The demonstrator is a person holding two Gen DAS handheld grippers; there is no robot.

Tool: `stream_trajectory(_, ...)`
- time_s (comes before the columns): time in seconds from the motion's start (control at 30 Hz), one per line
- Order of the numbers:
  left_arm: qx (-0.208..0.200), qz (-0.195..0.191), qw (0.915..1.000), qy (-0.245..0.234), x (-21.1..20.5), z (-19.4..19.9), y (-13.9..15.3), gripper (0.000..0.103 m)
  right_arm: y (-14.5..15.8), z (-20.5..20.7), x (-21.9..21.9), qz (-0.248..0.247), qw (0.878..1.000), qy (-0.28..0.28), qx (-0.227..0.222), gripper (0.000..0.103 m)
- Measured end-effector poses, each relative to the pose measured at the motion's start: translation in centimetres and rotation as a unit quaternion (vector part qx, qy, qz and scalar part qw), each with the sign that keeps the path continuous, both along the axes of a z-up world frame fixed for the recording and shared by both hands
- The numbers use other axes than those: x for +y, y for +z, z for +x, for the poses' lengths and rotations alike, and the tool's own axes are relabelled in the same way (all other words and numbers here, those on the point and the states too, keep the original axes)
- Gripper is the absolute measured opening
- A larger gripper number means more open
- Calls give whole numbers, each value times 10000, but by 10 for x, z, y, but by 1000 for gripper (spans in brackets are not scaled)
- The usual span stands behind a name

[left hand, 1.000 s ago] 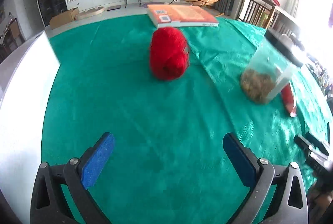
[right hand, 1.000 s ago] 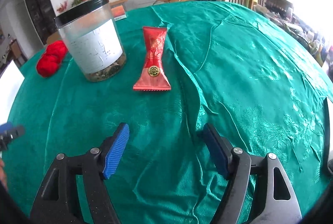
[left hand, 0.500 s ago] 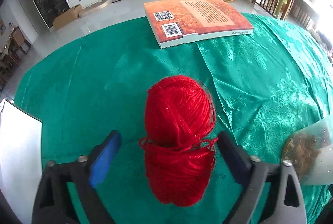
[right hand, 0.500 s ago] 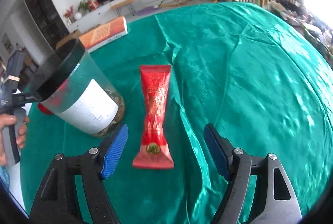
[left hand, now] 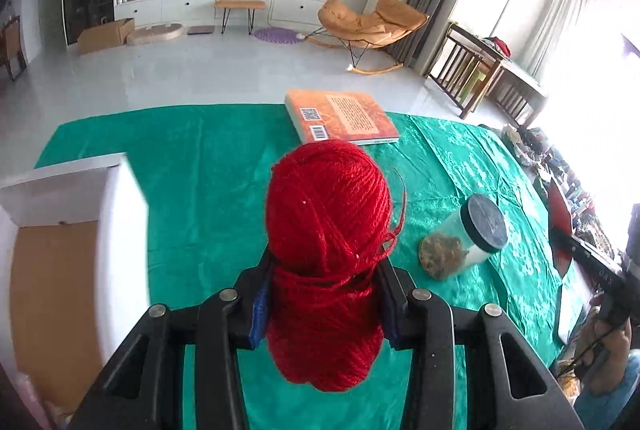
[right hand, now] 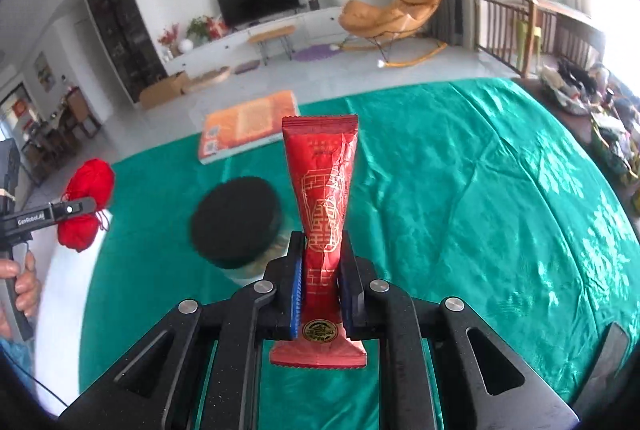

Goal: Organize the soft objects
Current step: 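Grasp red yarn ball with left gripper while right gripper grasps red packet, then carry yarn ball and red packet into white box and open both grippers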

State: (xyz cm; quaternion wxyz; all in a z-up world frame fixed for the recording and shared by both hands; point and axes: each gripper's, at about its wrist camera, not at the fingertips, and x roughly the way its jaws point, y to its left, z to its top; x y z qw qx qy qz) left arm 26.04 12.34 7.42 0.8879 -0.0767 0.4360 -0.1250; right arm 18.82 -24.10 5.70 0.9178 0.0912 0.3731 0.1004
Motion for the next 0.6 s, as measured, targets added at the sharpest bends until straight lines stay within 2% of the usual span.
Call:
stream_trajectory(0.1, -84, 272, 9989, 376, 60, -60, 18, 43, 30, -19, 63, 396, 9969, 659, -173, 16)
stream_trajectory(0.17, -132, 597, 9952, 767, 102, -101, 21, 43, 47, -33, 116, 612, 9903, 1222, -254, 16)
stream_trajectory(0.23, -77, 898, 9889, 1184, 143, -137, 17, 43, 59, -50, 174, 842, 9792, 1824, -278, 16)
stream_trajectory(0.33, 51, 988, 9790, 1785, 195, -191, 2, 44, 62, -71, 264, 1200, 9542, 2739, -67, 16)
stream_trajectory(0.4, 119, 1022, 9693, 2235, 222, -220, -8, 48, 52, -85, 318, 1334, 9384, 3182, 181, 16)
stream_trajectory(0.43, 153, 1036, 9645, 2423, 232, -231, -17, 54, 46, -91, 343, 1371, 9315, 3357, 303, 17)
stream_trajectory(0.47, 170, 1031, 9604, 2584, 241, -241, -23, 68, 38, -96, 364, 1438, 9239, 3518, 440, 18)
stream_trajectory(0.5, 184, 1015, 9563, 2734, 249, -250, -32, 77, 30, -99, 382, 1548, 9158, 3655, 607, 22)
stream_trajectory(0.53, 200, 1001, 9513, 2909, 254, -257, -39, 91, 20, -100, 396, 1672, 9072, 3776, 810, 33)
stream_trajectory(0.57, 181, 981, 9471, 3051, 259, -262, -43, 93, 10, -98, 405, 1776, 9003, 3841, 1022, 45)
stream_trajectory(0.6, 153, 967, 9445, 3135, 261, -264, -46, 93, 3, -97, 410, 1840, 8986, 3814, 1148, 68)
